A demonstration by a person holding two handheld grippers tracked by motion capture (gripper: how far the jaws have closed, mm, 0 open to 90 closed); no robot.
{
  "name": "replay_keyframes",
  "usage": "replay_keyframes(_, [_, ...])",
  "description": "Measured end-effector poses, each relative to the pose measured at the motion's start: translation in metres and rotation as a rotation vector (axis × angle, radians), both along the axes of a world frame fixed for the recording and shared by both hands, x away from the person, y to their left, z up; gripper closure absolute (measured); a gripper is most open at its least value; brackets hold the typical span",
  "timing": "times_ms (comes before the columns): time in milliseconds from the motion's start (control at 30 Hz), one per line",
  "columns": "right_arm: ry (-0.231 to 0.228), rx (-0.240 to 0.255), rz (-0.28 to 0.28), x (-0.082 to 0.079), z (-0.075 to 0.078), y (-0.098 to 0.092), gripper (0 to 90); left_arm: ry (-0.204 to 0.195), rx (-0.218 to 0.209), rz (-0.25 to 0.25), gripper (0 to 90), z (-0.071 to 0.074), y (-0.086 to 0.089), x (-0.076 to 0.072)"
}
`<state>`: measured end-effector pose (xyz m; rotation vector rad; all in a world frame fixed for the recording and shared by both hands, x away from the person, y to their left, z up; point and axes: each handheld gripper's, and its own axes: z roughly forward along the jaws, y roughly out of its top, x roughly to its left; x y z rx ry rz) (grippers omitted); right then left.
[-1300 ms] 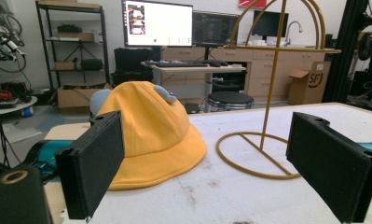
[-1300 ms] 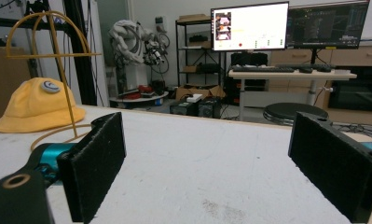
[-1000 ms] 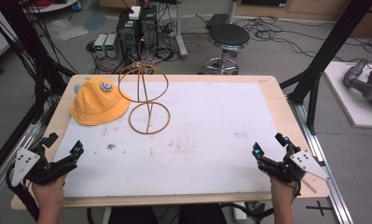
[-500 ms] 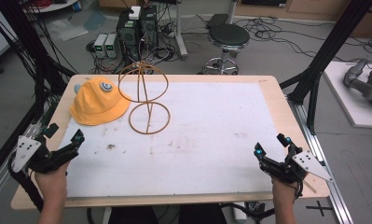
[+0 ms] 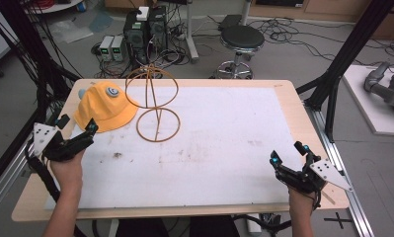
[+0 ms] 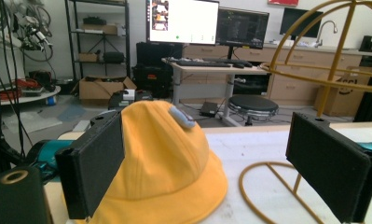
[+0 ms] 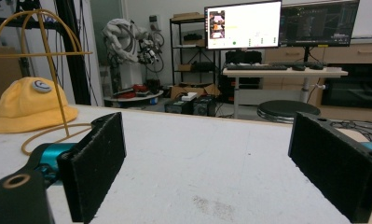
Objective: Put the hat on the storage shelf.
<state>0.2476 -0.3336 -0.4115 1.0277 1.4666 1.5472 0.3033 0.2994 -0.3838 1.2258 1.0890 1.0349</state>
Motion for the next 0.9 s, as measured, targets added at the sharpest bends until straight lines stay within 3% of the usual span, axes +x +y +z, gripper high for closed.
replay_keyframes(167, [0.006, 0.007, 0.003, 0.001, 0.0, 0.001, 10.7, 0.02, 0.01, 0.037, 11.9, -0.001, -0.01, 0.015])
replay_keyframes(467, [0.009, -0.006, 0.007, 0.002, -0.001, 0.003, 10.8, 0.03, 0.023, 0.046, 12.0, -0.005, -0.02, 0.039])
replay_keyframes(567, [0.007, -0.01, 0.003, 0.002, -0.001, 0.001, 10.7, 0.016, 0.015, 0.054, 12.2, -0.008, -0.021, 0.047])
replay_keyframes(800, [0.009, 0.008, 0.005, 0.002, 0.0, 0.001, 10.7, 0.063, -0.014, 0.086, 12.2, -0.023, -0.02, 0.067])
replay_keyframes(900, [0.011, -0.012, 0.013, 0.005, -0.002, 0.002, 10.7, 0.076, -0.029, 0.097, 12.9, -0.03, -0.019, 0.075])
